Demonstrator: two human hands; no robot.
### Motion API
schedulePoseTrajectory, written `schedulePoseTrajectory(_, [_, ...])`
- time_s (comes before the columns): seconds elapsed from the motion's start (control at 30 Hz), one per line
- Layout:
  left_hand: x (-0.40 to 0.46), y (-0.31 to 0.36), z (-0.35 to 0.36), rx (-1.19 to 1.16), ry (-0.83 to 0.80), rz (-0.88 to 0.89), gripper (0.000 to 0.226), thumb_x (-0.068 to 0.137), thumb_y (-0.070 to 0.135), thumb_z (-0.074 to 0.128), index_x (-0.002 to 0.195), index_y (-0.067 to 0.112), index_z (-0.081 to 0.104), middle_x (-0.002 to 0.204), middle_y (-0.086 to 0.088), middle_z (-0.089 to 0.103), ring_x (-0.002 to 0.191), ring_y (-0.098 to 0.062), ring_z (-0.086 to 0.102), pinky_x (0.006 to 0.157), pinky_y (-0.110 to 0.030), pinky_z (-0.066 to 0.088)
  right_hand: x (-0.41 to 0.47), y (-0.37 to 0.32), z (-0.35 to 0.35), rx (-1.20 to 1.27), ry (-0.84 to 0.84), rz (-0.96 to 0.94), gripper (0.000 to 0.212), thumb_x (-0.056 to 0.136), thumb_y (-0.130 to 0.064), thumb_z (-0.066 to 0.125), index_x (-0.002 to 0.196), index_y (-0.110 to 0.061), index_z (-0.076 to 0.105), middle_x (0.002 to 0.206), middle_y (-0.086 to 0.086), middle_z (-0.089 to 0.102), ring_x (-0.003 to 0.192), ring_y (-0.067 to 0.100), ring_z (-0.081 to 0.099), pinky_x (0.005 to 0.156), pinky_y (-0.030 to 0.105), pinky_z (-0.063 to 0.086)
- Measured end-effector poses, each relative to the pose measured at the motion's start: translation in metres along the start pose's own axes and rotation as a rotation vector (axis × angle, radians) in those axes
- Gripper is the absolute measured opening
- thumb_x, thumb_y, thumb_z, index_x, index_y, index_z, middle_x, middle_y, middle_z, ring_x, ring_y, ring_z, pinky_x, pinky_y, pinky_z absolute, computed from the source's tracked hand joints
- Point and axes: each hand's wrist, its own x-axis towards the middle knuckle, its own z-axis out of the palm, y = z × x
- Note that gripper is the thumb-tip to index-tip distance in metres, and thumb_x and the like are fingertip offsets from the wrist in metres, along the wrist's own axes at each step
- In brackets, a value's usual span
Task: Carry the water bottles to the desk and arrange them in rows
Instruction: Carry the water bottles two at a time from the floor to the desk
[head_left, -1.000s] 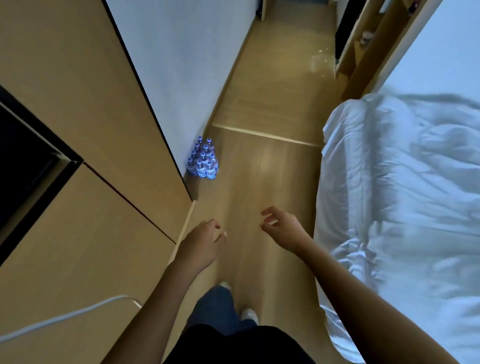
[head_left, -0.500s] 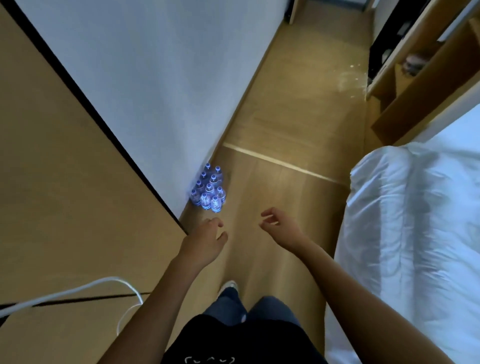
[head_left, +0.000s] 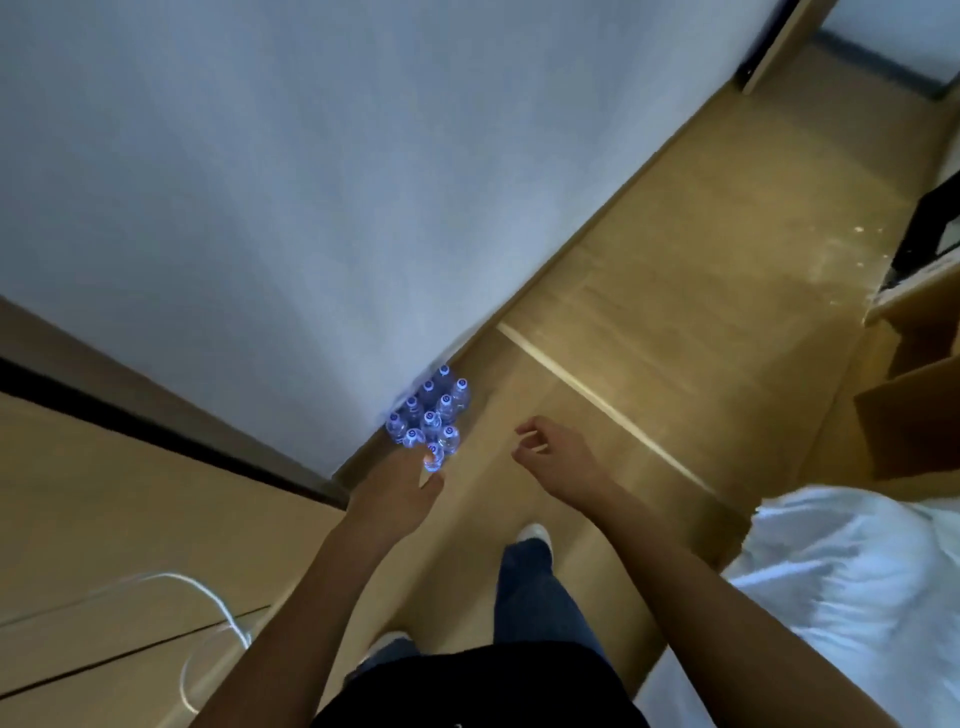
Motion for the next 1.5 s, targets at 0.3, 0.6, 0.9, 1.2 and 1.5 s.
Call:
schedulePoseTrajectory(0.3, [0.068,0.071,0.02,-0.07,0.082,-0.216,0.043,0.1,0.035,0.046,0.139,0.016,0.045,0.143,-0.005,0.049,0.131,-0.021,0.045,0.107,-0.033,0.036,0.112,-0.002,-0.087,-0.264,-0.267,-0.181,0.032,0.097,-0.028,0.059,0.126,-0.014,0.058,0.121,0.007,0.068,0.103,0.015,0.063,0.075,0.018,0.041])
schedulePoseTrajectory(0.6, [0.113,0.064,0.007,-0.102,0.133,-0.299,0.035,0.099,0.033,0.047,0.13,0.017,0.054,0.133,-0.004,0.057,0.12,-0.021,0.054,0.099,-0.034,0.043,0.178,-0.025,-0.083,-0.324,-0.329,-0.252,0.034,0.097,-0.026,0.058,0.129,-0.013,0.058,0.123,0.007,0.066,0.106,0.018,0.063,0.079,0.023,0.045])
schedulePoseTrajectory(0.9, [0.155,0.037,0.026,-0.182,0.153,-0.391,0.036,0.097,0.033,0.052,0.129,0.015,0.054,0.131,-0.006,0.057,0.117,-0.022,0.054,0.095,-0.033,0.042,0.234,-0.014,-0.061,-0.381,-0.441,-0.304,0.035,0.098,-0.028,0.058,0.13,-0.016,0.055,0.123,0.004,0.065,0.102,0.01,0.06,0.083,0.022,0.047])
schedulePoseTrajectory(1.2, [0.202,-0.017,0.116,-0.3,0.131,-0.611,0.034,0.097,0.036,0.052,0.125,0.016,0.054,0.126,-0.008,0.058,0.109,-0.027,0.057,0.096,-0.039,0.045,0.326,0.038,0.0,-0.46,-0.584,-0.373,0.033,0.095,-0.025,0.061,0.127,-0.018,0.057,0.12,0.003,0.066,0.096,0.008,0.058,0.074,0.019,0.045])
schedulePoseTrajectory(1.5, [0.261,-0.123,0.232,-0.445,0.26,-0.722,0.032,0.094,0.031,0.059,0.12,0.013,0.058,0.117,-0.01,0.063,0.099,-0.023,0.06,0.081,-0.03,0.046,0.411,0.143,0.1,-0.528,-0.646,-0.372,0.039,0.095,-0.026,0.061,0.133,-0.019,0.052,0.13,0.002,0.059,0.116,0.015,0.057,0.096,0.032,0.048])
